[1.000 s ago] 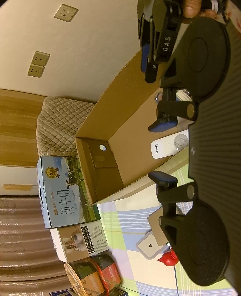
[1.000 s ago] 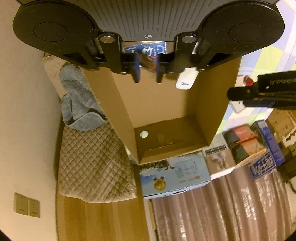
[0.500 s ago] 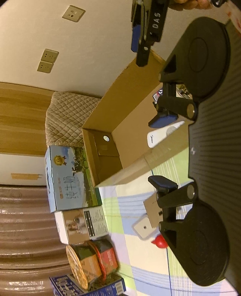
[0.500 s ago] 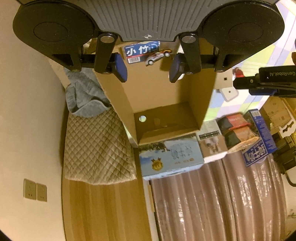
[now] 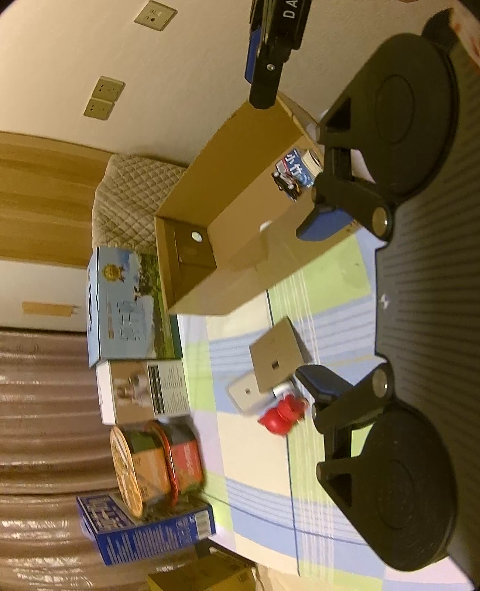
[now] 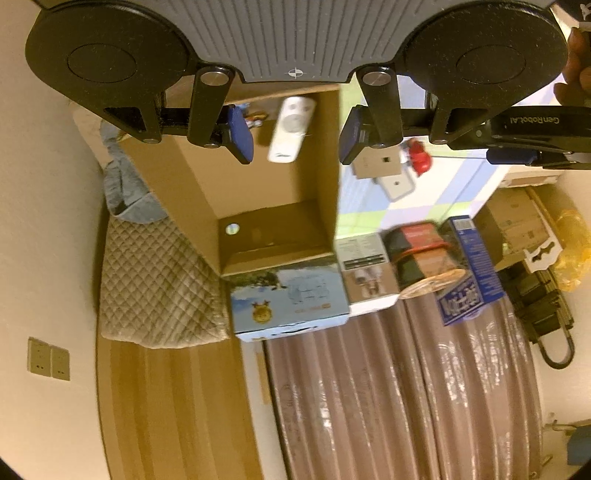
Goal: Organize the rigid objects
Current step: 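Withdraw both tools from the box back over the table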
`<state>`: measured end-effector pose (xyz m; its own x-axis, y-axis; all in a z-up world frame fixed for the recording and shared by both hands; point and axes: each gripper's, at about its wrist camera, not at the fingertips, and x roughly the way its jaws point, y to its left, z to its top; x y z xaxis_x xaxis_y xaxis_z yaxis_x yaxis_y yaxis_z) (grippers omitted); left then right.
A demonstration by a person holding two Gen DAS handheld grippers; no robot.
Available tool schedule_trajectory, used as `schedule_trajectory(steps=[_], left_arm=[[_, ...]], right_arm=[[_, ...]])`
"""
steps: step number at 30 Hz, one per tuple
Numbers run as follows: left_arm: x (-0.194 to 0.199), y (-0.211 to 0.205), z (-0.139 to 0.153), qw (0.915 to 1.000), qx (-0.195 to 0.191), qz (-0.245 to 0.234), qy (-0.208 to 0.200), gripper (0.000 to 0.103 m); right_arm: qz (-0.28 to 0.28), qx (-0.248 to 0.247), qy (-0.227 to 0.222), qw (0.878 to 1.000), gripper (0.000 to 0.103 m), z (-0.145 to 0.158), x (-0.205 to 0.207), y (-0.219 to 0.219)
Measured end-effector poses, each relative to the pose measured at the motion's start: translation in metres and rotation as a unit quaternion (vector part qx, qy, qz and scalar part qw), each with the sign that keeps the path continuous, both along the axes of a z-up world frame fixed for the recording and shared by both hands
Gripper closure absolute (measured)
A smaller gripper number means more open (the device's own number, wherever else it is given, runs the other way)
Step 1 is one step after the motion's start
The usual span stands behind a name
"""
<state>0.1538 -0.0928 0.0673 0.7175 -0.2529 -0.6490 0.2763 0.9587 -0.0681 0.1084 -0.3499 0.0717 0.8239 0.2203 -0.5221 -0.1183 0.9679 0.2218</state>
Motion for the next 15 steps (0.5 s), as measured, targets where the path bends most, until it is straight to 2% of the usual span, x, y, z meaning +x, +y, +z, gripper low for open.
schedule_trajectory(steps=[15], left_arm=[[-0.027,0.08,-0.003,0.9979,0.013,0.063,-0.006,0.009]], right_arm=[[0.042,0.004,0.002,0.999,0.049,-0.004,-0.023,0.053]])
